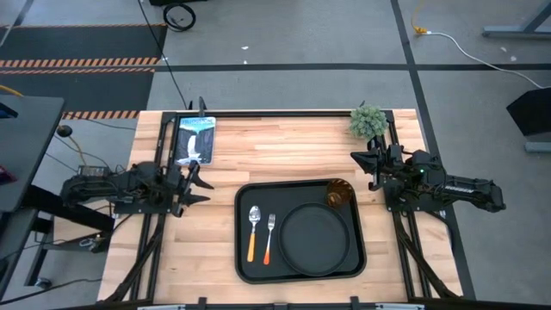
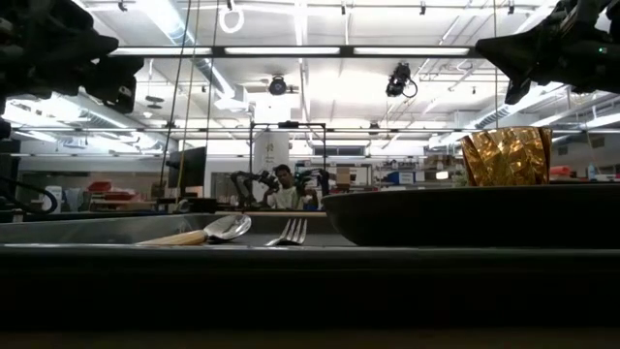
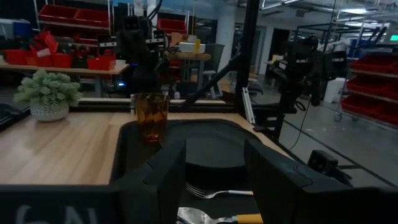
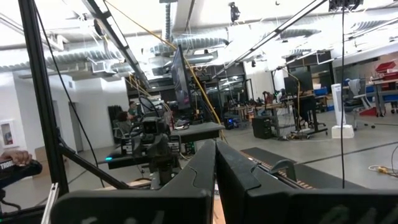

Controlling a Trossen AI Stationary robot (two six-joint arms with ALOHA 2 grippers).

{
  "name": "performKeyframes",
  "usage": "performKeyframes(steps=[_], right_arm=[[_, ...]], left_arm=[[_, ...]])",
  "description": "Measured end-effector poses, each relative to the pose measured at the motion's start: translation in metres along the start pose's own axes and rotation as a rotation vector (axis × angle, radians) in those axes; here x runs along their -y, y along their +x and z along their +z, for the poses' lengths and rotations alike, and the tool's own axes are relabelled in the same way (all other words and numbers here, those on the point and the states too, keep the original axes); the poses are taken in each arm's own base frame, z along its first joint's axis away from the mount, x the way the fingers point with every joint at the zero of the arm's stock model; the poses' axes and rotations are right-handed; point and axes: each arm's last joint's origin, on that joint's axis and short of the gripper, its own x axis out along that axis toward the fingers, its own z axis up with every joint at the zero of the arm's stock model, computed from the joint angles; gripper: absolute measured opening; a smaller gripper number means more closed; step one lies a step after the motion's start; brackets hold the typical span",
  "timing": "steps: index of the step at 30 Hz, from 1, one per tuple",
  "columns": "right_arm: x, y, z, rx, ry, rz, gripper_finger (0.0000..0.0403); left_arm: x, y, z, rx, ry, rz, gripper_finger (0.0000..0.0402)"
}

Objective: Pick and place plate/cup/fork/spoon on tray
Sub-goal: Return to Home Position

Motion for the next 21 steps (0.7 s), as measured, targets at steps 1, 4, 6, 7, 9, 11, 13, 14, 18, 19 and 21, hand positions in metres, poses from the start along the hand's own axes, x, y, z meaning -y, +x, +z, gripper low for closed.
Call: performKeyframes(steps=[1, 4, 6, 7, 9, 11, 13, 14, 18, 19, 21], right_arm=[[0.0000, 0.0000, 0.0000, 0.000, 0.000, 0.000, 0.0018], [0.0000, 0.0000, 0.0000, 0.000, 0.000, 0.000, 0.0018], [0.0000, 0.0000, 0.0000, 0.000, 0.000, 0.000, 0.0018], [0.0000, 0.0000, -0.0001, 0.000, 0.000, 0.000, 0.0018], [0.0000, 0.0000, 0.0000, 0.000, 0.000, 0.000, 0.0018], [0.0000, 0.0000, 0.0000, 0.000, 0.000, 0.000, 0.0018], [0.0000, 0.0000, 0.0000, 0.000, 0.000, 0.000, 0.0018], [0.0000, 0.0000, 0.0000, 0.000, 0.000, 0.000, 0.0018], [0.0000, 0.0000, 0.0000, 0.000, 0.000, 0.000, 0.0018], [0.0000, 0.0000, 0.0000, 0.000, 0.000, 0.000, 0.0018], [0.0000, 0.0000, 0.0000, 0.000, 0.000, 0.000, 0.0018]], left_arm=[[0.0001, 0.0000, 0.0009, 0.009, 0.000, 0.000, 0.0172], [0.0003, 0.0000, 0.0027, 0.031, 0.001, -0.004, 0.0172], [0.0007, -0.0002, 0.0064, 0.068, 0.009, -0.008, 0.0172], [0.0010, -0.0002, 0.0072, 0.077, 0.011, -0.011, 0.0172], [0.0017, 0.0000, 0.0074, 0.079, 0.010, -0.019, 0.0172], [0.0023, 0.0002, 0.0086, 0.090, 0.012, -0.025, 0.0172], [0.0021, 0.0004, 0.0076, 0.080, 0.009, -0.022, 0.0172], [0.0021, 0.0004, 0.0081, 0.085, 0.010, -0.022, 0.0172], [0.0021, 0.0003, 0.0084, 0.089, 0.010, -0.022, 0.0172], [0.0021, 0.0003, 0.0084, 0.089, 0.010, -0.022, 0.0172], [0.0021, 0.0003, 0.0085, 0.090, 0.010, -0.022, 0.0172]])
